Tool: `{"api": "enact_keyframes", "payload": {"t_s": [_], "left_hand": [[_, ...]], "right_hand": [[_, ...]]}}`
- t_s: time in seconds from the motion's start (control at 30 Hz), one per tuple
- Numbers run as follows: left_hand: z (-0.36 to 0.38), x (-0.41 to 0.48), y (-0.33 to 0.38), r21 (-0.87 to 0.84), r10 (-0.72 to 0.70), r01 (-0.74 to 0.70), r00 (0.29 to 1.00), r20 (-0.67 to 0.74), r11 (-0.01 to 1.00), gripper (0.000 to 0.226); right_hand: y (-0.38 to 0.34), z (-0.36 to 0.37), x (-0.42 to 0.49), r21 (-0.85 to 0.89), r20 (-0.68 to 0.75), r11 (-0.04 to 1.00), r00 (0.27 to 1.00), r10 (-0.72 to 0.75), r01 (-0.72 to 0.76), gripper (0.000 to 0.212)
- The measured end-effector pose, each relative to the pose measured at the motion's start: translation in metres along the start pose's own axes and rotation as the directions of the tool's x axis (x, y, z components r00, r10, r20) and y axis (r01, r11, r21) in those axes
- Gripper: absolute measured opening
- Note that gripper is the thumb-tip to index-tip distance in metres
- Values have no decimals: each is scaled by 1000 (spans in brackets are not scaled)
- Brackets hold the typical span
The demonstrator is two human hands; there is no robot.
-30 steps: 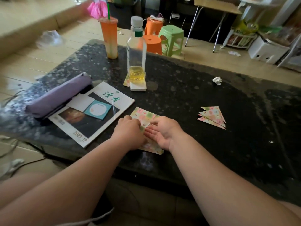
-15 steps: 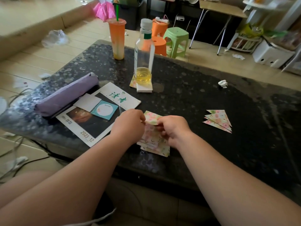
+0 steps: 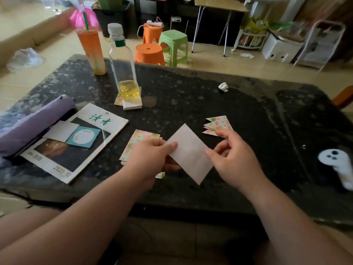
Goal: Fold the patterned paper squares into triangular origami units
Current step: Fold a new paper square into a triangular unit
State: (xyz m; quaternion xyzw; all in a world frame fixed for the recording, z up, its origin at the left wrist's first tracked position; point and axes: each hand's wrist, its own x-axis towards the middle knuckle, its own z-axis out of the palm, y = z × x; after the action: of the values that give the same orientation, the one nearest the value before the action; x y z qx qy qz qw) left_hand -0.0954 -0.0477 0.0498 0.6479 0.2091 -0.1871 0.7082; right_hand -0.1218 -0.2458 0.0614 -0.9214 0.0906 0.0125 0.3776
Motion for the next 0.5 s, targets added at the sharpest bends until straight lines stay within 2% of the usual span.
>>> {"api": "enact_keyframes", "payload": {"t_s": [0.07, 0.13, 0.17, 0.3, 0.37, 0.5], "left_hand": [[19, 7, -12, -270, -133, 130, 991, 7, 954, 29], [38, 9, -21, -367, -212, 205, 977, 22, 907, 27], [45, 11, -26, -376, -242, 233, 970, 25, 897, 26], [58, 20, -42, -319, -349, 344, 936, 44, 883, 24], [60, 22, -44, -254, -359, 362, 931, 62, 897, 28], [63, 20, -48, -183, -345, 356, 934, 90, 916, 22]], "right_hand": [[13, 11, -7, -186, -21, 963, 979, -203, 196, 61], [22, 22, -9, -326, 35, 863, 917, -397, 386, 62], [26, 25, -8, -373, 72, 819, 893, -444, 437, 60], [46, 29, 5, -383, 170, 798, 885, -434, 465, 56], [58, 27, 11, -356, 165, 807, 882, -442, 471, 54], [70, 32, 10, -324, 87, 800, 858, -507, 505, 21]]}}
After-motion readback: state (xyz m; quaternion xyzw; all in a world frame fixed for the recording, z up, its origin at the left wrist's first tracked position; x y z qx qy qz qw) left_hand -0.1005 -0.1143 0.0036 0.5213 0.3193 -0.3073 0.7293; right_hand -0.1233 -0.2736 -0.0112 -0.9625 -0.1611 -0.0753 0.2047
